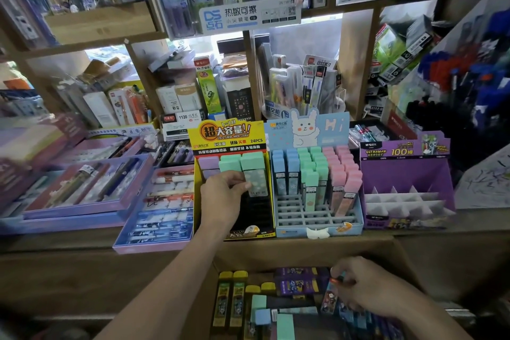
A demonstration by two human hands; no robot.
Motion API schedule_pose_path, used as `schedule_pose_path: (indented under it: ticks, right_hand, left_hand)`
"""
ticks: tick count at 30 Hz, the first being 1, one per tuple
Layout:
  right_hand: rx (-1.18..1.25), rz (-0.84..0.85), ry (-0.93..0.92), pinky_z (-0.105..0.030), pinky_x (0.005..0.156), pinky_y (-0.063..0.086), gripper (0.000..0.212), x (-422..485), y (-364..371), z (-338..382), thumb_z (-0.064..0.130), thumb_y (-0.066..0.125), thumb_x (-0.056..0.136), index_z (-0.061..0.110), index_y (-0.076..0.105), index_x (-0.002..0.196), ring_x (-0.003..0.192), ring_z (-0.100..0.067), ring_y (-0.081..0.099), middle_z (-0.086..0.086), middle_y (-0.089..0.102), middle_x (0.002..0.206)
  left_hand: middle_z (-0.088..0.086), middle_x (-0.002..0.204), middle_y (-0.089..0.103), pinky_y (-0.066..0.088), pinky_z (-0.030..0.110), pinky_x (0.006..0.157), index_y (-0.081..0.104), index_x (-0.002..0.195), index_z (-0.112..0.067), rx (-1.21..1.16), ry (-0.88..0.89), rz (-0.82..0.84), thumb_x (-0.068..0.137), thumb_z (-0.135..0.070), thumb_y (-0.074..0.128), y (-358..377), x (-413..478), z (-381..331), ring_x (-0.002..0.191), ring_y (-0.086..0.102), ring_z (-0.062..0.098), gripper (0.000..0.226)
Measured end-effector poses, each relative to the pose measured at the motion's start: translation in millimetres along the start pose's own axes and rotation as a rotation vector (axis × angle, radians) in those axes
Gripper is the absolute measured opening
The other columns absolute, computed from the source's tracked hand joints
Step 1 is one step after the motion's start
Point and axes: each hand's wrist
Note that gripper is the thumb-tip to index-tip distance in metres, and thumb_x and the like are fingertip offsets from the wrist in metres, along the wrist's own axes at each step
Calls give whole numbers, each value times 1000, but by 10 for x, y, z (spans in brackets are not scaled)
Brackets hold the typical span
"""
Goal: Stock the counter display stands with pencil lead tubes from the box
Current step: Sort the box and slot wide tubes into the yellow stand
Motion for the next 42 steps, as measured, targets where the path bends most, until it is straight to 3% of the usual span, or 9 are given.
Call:
schedule_pose_path:
  ticks: [8, 14, 17, 21, 25, 33, 37, 40, 42]
  right_hand:
    - [11, -6, 19, -23, 68, 54, 32, 38, 6, -52, 46, 72, 87, 32, 58, 113, 80, -9, 72, 0, 70, 103]
    - [27, -10, 24, -29, 67, 55, 26, 50, 31, -42, 35, 72, 92, 28, 57, 112, 70, -10, 69, -5, 75, 92]
    - [21, -48, -20, -31, 68, 56, 20, -2, 35, 14, 29, 69, 96, 28, 58, 113, 70, -12, 69, -5, 76, 87]
    - [-36, -103, -141, -24, 68, 56, 14, -137, 77, 166, 24, 65, 98, 34, 64, 107, 74, -7, 70, 3, 75, 81]
    - [-57, -81, -211, -20, 78, 54, 14, -249, 177, 309, 20, 71, 95, 30, 69, 104, 87, -7, 70, 2, 74, 92]
    - [-288, -11, -301, -22, 88, 55, 36, -448, 364, 450, 35, 81, 85, 33, 67, 118, 100, 1, 62, 13, 66, 110]
    - [-433, -23, -319, -17, 92, 42, 49, -549, 485, 357, 43, 77, 85, 40, 57, 130, 113, 5, 46, 24, 47, 120]
    - [-531, -62, -299, -25, 105, 36, 59, -593, 592, 285, 44, 75, 87, 35, 49, 138, 129, -5, 36, 17, 40, 131]
    - [-568, -72, -274, -29, 111, 31, 67, -606, 639, 256, 45, 74, 88, 33, 42, 146, 137, -10, 31, 14, 36, 140]
  left_hand:
    - [-2, 90, 77, 62, 37, 78, 74, 102, -11, 127, -30, 58, 88, -19, 76, 31, -54, 26, 81, 71, 10, 16]
    - [-4, 81, 72, 61, 40, 72, 70, 94, -16, 225, -54, 37, 84, -31, 80, 8, -33, -7, 77, 70, 14, 20]
    - [-7, 82, 68, 60, 36, 72, 68, 99, -16, 208, -7, 43, 86, -27, 79, -32, -88, -38, 80, 68, 13, 20]
    - [-18, 84, 61, 49, 8, 69, 61, 98, -24, 130, 153, 8, 90, -17, 72, -180, -357, -150, 80, 60, -3, 16]
    - [-14, 93, 64, 51, 14, 72, 65, 103, -24, 9, 233, 48, 92, -13, 69, -322, -880, -215, 88, 61, 3, 16]
    - [-23, 108, 63, 43, 6, 76, 59, 115, -44, 148, -68, 587, 84, -29, 74, -255, -1576, 93, 101, 58, -8, 37]
    - [-29, 98, 59, 52, 22, 82, 49, 113, -59, 183, -274, 797, 70, -49, 81, -243, -1763, 225, 97, 61, -4, 55]
    - [-41, 84, 64, 48, 7, 60, 51, 101, -50, 118, -332, 831, 74, -30, 82, -205, -1866, 285, 80, 63, -18, 46]
    - [-27, 83, 70, 53, 12, 66, 49, 107, -50, 117, -363, 839, 75, -21, 80, -169, -1914, 299, 82, 67, -9, 53]
Point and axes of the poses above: each hand's wrist, its own x-axis towards the middle knuckle, its own y-axis out of the palm, z = x × y
